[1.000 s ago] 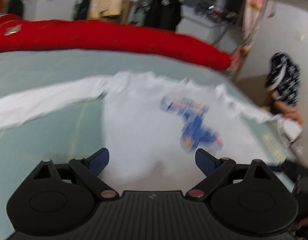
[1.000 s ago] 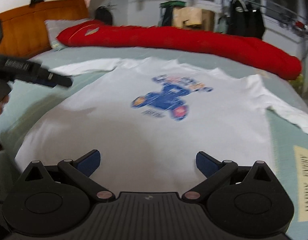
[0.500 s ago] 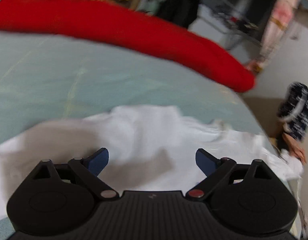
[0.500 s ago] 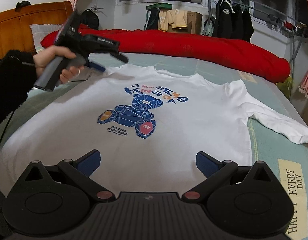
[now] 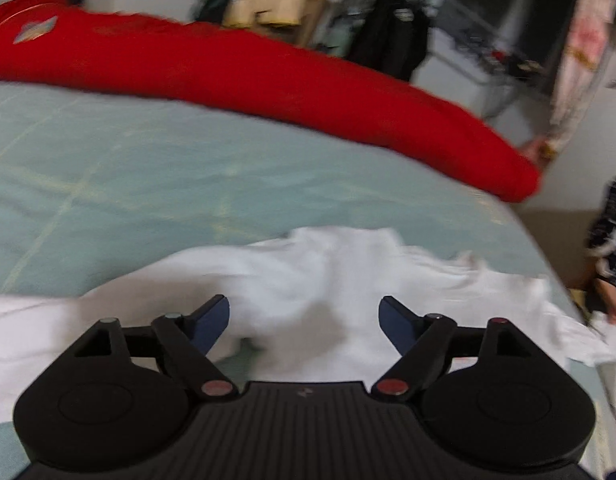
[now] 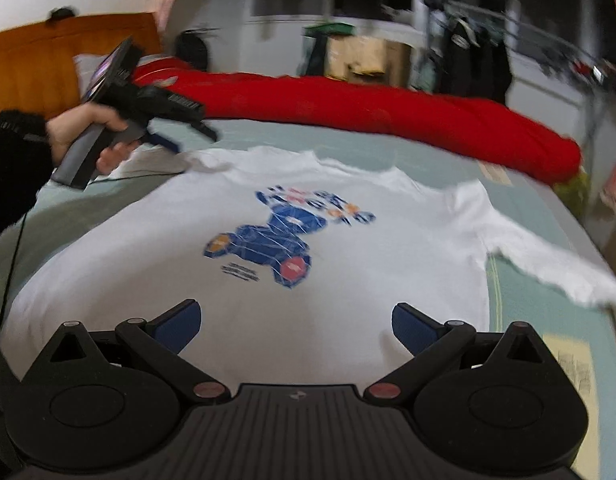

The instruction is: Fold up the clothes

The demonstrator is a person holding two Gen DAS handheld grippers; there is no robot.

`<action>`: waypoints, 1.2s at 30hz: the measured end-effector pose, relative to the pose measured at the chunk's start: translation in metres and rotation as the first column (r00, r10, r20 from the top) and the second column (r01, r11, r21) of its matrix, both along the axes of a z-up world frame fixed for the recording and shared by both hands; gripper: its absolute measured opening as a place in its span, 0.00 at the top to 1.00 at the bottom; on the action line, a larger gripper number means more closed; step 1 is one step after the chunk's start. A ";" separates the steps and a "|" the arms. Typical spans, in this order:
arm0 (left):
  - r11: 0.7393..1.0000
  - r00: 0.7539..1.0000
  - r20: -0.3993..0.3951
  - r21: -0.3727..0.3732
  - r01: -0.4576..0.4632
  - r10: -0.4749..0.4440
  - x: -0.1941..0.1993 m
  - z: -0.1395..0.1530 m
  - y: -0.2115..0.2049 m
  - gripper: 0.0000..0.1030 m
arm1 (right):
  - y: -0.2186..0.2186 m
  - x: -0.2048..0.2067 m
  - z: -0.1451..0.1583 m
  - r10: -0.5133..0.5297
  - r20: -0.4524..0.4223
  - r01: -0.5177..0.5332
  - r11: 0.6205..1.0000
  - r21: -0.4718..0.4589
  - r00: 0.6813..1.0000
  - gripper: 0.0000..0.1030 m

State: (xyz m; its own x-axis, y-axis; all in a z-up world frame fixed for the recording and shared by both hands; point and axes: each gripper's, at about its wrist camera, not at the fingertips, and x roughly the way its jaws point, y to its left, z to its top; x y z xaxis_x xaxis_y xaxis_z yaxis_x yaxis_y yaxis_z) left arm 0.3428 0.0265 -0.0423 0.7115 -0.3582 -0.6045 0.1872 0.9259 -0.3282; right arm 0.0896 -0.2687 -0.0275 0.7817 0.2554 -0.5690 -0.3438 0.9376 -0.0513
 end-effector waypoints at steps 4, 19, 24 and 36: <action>0.990 0.991 0.020 -0.050 0.131 -0.130 0.019 -0.001 -0.026 0.12 | 0.010 0.026 0.005 0.105 0.002 -0.105 0.994 -0.040 0.994 0.00; 0.989 0.987 -0.122 0.122 -0.087 0.102 0.101 -0.029 -0.007 0.16 | 0.001 0.160 -0.009 0.039 -0.346 -0.032 0.999 0.025 0.938 0.00; 0.998 0.980 -0.193 0.051 -0.029 0.038 0.097 -0.004 -0.017 0.16 | -0.009 0.170 0.025 0.028 -0.451 0.014 0.996 0.089 0.892 0.00; 0.997 0.955 -0.292 -0.026 -0.067 0.056 0.141 -0.044 -0.033 0.17 | -0.029 0.211 0.045 -0.068 -0.499 0.147 0.982 0.120 0.864 0.00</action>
